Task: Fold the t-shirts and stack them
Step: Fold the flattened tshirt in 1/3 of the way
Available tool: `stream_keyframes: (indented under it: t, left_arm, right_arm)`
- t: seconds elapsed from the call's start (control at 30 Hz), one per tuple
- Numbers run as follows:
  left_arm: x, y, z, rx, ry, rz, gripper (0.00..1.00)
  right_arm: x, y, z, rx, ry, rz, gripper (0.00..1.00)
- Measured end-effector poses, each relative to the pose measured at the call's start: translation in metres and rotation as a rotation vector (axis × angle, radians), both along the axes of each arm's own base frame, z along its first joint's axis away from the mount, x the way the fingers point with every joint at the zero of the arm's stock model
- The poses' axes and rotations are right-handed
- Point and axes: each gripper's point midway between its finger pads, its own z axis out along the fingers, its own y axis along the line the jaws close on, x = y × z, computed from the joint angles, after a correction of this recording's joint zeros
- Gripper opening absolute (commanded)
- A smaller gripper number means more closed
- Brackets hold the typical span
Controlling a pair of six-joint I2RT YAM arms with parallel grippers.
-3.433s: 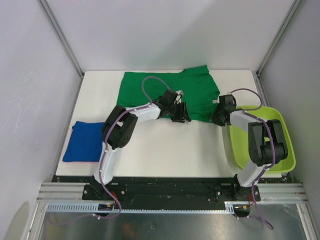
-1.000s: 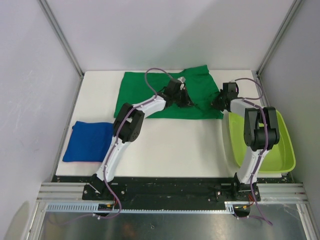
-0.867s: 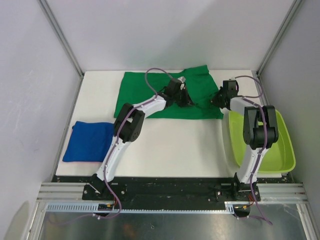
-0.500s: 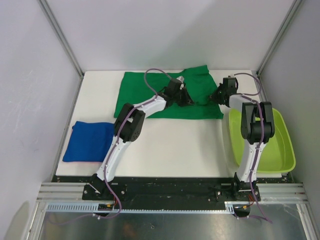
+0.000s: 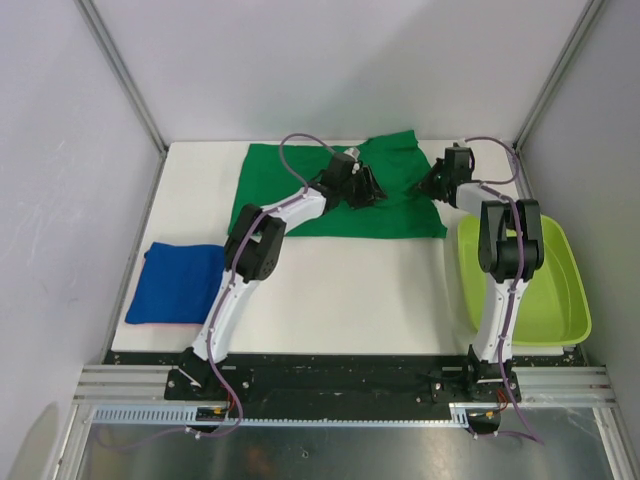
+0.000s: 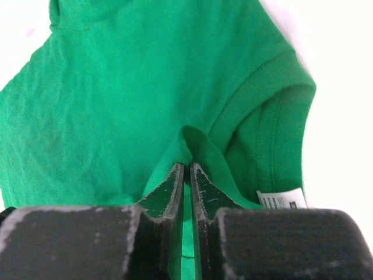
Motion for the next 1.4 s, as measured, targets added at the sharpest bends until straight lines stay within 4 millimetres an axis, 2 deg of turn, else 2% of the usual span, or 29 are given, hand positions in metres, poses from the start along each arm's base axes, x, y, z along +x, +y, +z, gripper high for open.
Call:
stream_keyframes:
  t: [0.07,0.17,0.23,0.3,0.4,0.57,0.67,0.77,0.83,0.93,1.03,1.17,1.3,1.4]
  left_arm:
    - [0.005,0.006,0.000,0.005,-0.008,0.005,0.61]
    - [0.008,0.013,-0.002,0.013,-0.014,0.008,0.61]
    - [0.005,0.018,-0.005,0.023,-0.012,0.007,0.59]
    - [0.002,0.024,-0.007,0.036,-0.014,0.003,0.57]
    - [-0.008,0.034,-0.009,0.062,-0.007,-0.003,0.52]
    - [-0.020,0.049,-0.007,0.106,-0.011,0.002,0.52]
    - [-0.023,0.058,-0.002,0.125,-0.024,0.011,0.52]
    - [-0.024,0.069,0.006,0.141,-0.036,0.034,0.52]
    - [-0.026,0.081,0.013,0.150,-0.043,0.060,0.52]
    - [-0.028,0.105,0.026,0.161,-0.048,0.105,0.52]
    - [-0.030,0.130,0.039,0.164,-0.055,0.149,0.51]
    - [-0.034,0.162,0.044,0.176,-0.050,0.201,0.51]
    - [-0.040,0.182,0.036,0.197,-0.030,0.222,0.50]
    - [-0.047,0.189,0.024,0.215,-0.004,0.223,0.50]
  right_arm:
    - [0.006,0.000,0.006,-0.006,-0.015,0.006,0.20]
    - [0.014,0.000,0.014,-0.013,-0.031,0.013,0.38]
    - [0.021,0.000,0.022,-0.020,-0.044,0.017,0.50]
    - [0.026,0.000,0.029,-0.029,-0.053,0.022,0.57]
    - [0.027,0.001,0.034,-0.053,-0.055,0.029,0.54]
    - [0.017,0.008,0.026,-0.120,0.002,0.052,0.52]
    - [0.008,0.029,0.026,-0.176,0.029,0.102,0.51]
    - [0.007,0.058,0.038,-0.226,0.023,0.154,0.50]
    - [0.013,0.077,0.049,-0.246,-0.004,0.177,0.47]
    - [0.016,0.098,0.052,-0.268,-0.014,0.196,0.43]
    - [0.018,0.104,0.039,-0.294,0.014,0.192,0.40]
    - [0.017,0.101,0.009,-0.339,0.095,0.167,0.38]
    - [0.007,0.096,-0.017,-0.379,0.172,0.148,0.38]
    - [0.005,0.097,-0.024,-0.389,0.192,0.144,0.38]
